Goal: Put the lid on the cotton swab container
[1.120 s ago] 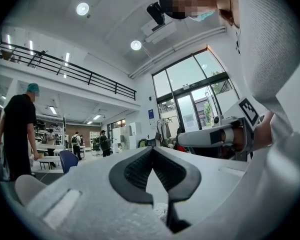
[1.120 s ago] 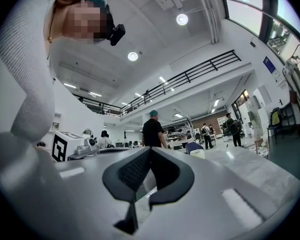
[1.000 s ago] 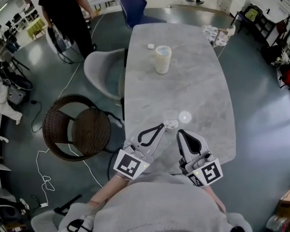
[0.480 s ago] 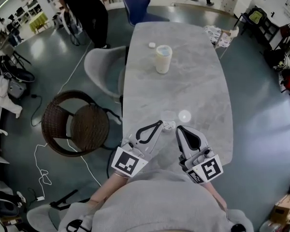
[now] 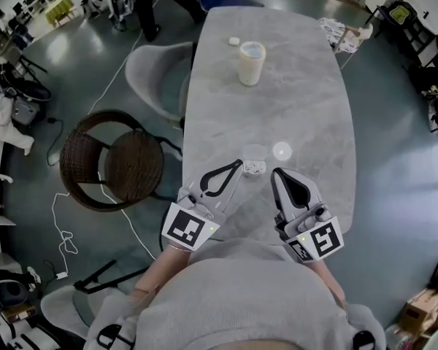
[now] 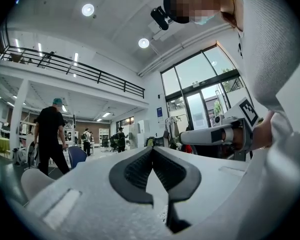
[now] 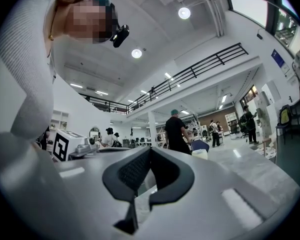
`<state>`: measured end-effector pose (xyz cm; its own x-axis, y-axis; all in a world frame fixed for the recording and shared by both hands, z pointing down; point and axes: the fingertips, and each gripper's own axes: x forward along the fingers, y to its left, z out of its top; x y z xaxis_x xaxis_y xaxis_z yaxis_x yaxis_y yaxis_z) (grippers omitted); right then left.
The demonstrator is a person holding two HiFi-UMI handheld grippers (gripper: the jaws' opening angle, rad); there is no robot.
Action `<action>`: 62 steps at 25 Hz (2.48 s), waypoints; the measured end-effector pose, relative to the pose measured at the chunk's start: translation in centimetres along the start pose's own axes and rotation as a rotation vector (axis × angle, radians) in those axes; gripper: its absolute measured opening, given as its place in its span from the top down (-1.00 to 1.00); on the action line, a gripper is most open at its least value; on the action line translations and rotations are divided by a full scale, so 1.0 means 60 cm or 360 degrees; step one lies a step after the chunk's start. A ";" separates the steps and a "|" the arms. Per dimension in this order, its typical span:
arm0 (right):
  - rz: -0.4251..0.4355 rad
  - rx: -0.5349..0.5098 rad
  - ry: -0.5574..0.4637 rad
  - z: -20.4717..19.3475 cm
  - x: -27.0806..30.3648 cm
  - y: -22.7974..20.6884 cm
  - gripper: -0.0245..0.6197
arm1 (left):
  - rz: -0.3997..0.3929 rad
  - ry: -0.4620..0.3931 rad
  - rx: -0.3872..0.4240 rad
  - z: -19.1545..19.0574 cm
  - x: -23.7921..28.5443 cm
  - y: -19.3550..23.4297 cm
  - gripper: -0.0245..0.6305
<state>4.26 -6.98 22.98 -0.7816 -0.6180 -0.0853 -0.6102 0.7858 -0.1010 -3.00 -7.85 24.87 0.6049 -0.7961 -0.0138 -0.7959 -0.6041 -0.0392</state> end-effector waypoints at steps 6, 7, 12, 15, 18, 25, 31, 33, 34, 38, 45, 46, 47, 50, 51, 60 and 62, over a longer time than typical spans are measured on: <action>-0.0027 0.0004 0.0022 -0.010 -0.005 -0.014 0.92 | -0.0007 0.0016 0.0020 -0.013 0.001 0.003 0.93; -0.0032 0.0007 0.0028 -0.012 -0.006 -0.016 0.92 | -0.0009 0.0026 0.0016 -0.018 0.000 0.004 0.93; -0.0054 0.0019 0.0056 -0.023 -0.010 -0.030 0.92 | -0.0052 0.0122 0.0041 -0.048 0.008 0.001 0.93; -0.0059 0.0023 0.0068 -0.029 -0.011 -0.036 0.92 | -0.0064 0.0161 0.0040 -0.064 0.014 -0.004 0.88; -0.0048 0.0024 0.0080 -0.036 -0.010 -0.040 0.92 | -0.0066 0.0189 0.0024 -0.078 0.017 -0.005 0.86; -0.0036 0.0039 0.0098 -0.050 -0.006 -0.041 0.92 | -0.0067 0.0249 0.0018 -0.103 0.015 -0.003 0.70; -0.0032 0.0053 0.0094 -0.053 -0.009 -0.043 0.92 | -0.0077 0.0310 0.0001 -0.122 0.018 -0.008 0.53; -0.0031 0.0052 0.0092 -0.051 -0.010 -0.045 0.92 | -0.0086 0.0331 0.0000 -0.127 0.019 -0.011 0.45; -0.0030 0.0049 0.0091 -0.049 -0.010 -0.046 0.92 | -0.0089 0.0338 0.0004 -0.128 0.020 -0.011 0.40; -0.0022 0.0040 0.0085 -0.040 -0.008 -0.045 0.92 | -0.0095 0.0350 0.0012 -0.131 0.021 -0.010 0.34; -0.0020 0.0038 0.0068 -0.038 -0.013 -0.042 0.92 | -0.0141 0.0413 0.0037 -0.159 0.022 -0.018 0.19; -0.0022 0.0036 0.0067 -0.038 -0.011 -0.043 0.92 | -0.0139 0.0412 0.0038 -0.163 0.024 -0.016 0.19; -0.0023 0.0035 0.0067 -0.037 -0.010 -0.044 0.92 | -0.0136 0.0412 0.0039 -0.167 0.025 -0.014 0.19; -0.0026 0.0029 0.0067 -0.036 -0.009 -0.045 0.92 | -0.0141 0.0427 0.0035 -0.181 0.027 -0.013 0.19; -0.0028 0.0026 0.0066 -0.036 -0.010 -0.046 0.92 | -0.0143 0.0434 0.0037 -0.184 0.028 -0.014 0.19; -0.0039 0.0011 0.0076 -0.032 -0.003 -0.047 0.92 | -0.0202 0.0522 0.0090 -0.225 0.035 -0.012 0.14; -0.0045 0.0009 0.0078 -0.031 -0.002 -0.048 0.92 | -0.0212 0.0543 0.0087 -0.235 0.036 -0.012 0.12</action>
<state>5.87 -9.10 25.15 -0.7696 -0.6377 -0.0338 -0.6315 0.7678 -0.1080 -1.46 -9.62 38.96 0.6533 -0.6822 0.3284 -0.7029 -0.7077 -0.0718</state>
